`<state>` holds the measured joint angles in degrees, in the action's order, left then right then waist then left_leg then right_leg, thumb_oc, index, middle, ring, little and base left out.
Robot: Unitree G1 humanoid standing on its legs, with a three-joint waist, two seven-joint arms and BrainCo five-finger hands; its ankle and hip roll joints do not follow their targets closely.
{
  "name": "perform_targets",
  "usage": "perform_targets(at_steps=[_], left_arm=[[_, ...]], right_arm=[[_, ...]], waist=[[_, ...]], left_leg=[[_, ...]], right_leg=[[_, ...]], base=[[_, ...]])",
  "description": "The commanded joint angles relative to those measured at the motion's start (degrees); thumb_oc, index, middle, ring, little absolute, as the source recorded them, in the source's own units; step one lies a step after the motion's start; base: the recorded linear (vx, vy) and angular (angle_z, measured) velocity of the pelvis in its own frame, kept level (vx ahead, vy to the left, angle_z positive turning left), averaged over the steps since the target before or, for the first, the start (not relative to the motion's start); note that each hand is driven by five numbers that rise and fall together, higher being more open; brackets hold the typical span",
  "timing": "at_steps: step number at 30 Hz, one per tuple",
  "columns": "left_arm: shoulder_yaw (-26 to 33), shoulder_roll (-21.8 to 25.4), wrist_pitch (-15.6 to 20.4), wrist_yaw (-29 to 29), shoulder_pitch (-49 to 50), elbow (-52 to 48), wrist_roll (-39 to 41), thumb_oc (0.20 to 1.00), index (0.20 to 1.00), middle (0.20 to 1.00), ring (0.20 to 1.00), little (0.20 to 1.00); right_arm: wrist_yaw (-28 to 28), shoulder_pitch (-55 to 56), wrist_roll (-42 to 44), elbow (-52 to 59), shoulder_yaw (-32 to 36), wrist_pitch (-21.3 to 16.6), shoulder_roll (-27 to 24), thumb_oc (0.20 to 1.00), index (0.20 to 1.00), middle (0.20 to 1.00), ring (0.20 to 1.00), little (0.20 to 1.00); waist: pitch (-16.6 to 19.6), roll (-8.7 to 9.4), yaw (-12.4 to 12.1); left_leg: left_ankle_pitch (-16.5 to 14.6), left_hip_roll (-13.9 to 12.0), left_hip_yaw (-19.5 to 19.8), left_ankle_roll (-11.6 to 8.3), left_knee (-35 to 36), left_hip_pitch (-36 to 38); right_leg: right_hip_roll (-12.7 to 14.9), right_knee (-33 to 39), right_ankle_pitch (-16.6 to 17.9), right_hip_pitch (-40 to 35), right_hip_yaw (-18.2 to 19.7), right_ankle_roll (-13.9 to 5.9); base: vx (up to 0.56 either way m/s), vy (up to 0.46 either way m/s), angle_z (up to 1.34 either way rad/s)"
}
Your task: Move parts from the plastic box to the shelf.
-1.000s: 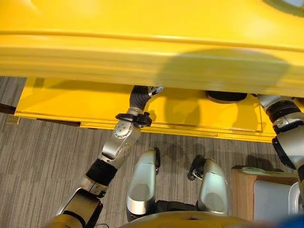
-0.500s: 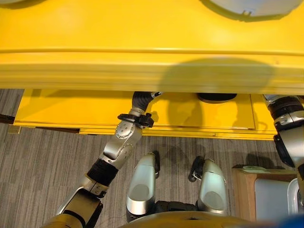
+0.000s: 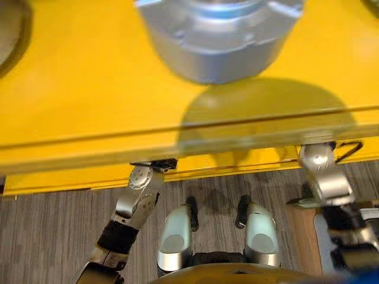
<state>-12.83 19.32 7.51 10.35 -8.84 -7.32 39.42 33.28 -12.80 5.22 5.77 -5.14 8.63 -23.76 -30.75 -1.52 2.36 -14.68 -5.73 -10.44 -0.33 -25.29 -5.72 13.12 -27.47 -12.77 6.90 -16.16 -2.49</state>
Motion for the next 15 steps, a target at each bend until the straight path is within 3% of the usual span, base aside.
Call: perform_targets(at_steps=[1,8,15], left_arm=[[0.12,-1.05,1.73,-1.49,3.03,-5.15,0.36,1.000,1.000,1.000,1.000,1.000],[3.68,-1.50,0.12,-1.13,6.89,-5.57,1.17,1.000,1.000,1.000,1.000,1.000],[6.21,-0.87,1.06,0.50,11.74,-7.02,0.85,1.000,1.000,1.000,1.000,1.000]], right_arm=[[-2.30,-0.49,-6.99,0.76,0.74,-7.42,-2.49,1.000,1.000,1.000,1.000,1.000],[-6.30,9.75,-3.76,3.96,2.80,-5.79,-0.56,1.000,1.000,1.000,1.000,1.000],[-9.12,18.61,-0.58,8.17,3.96,-5.42,-0.12,1.000,1.000,1.000,1.000,1.000]], waist=[[6.60,0.54,0.04],[10.56,1.21,2.69],[12.77,1.43,4.52]], left_leg=[[8.71,-3.01,-6.03,0.62,10.76,4.62],[11.24,-3.71,-8.03,-0.68,15.86,7.84],[12.43,-3.47,-9.65,-0.91,19.70,10.07]], right_leg=[[-2.49,-0.96,0.83,-1.33,3.85,-0.29],[-3.69,6.16,3.76,-4.15,4.60,-1.08],[-4.17,10.65,5.42,-5.86,5.64,-1.86]], base=[[0.07,-0.008,-0.13],[0.06,-0.022,-0.12],[0.02,0.027,-0.05]])
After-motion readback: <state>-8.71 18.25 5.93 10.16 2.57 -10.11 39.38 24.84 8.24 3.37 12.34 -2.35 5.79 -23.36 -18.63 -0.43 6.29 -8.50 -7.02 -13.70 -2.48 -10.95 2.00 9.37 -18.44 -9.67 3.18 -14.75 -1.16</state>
